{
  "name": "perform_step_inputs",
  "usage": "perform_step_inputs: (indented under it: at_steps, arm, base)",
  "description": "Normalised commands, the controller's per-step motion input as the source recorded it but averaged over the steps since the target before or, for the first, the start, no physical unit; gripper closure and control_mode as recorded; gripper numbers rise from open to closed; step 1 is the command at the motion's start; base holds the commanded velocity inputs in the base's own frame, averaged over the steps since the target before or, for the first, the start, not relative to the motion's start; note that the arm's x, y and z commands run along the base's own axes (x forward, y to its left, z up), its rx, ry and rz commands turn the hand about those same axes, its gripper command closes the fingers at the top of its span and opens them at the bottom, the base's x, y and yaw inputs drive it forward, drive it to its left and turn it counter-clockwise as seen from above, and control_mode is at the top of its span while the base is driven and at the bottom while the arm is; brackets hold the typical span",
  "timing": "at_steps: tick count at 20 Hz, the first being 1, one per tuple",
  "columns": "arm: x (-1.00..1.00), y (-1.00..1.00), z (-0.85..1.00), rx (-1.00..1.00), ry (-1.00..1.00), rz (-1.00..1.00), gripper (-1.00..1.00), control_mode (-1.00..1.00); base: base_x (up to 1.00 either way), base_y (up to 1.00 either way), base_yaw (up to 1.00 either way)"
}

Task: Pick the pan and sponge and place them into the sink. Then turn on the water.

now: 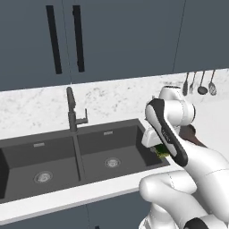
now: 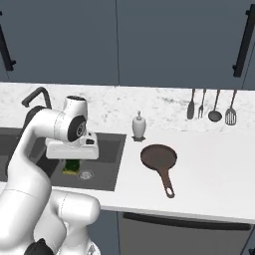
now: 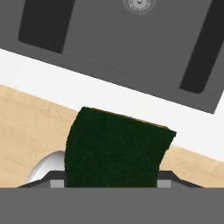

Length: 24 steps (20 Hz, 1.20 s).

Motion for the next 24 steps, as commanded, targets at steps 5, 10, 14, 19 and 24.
perform_step_inputs:
  at_steps: [5,10,14,19,24]
  arm:
    - [0.13,0.0,-0.03,0.0,0.0,0.0,1.0,-1.0]
    - [0.98,0.0,-0.32,0.03,0.0,0.04,1.0,-1.0]
    - [0.97,0.0,-0.39,0.02,0.02,0.01,1.0,-1.0]
    - [0.95,0.28,-0.26,0.0,0.07,-0.02,1.0,-1.0]
    - [0.52,0.16,-0.42,0.0,0.02,-0.04,1.0,-1.0]
  base:
    - [0.0,0.0,0.0]
    - [0.0,0.0,0.0]
    - [0.0,0.0,0.0]
    - [0.0,0.0,0.0]
    - [0.0,0.0,0.0]
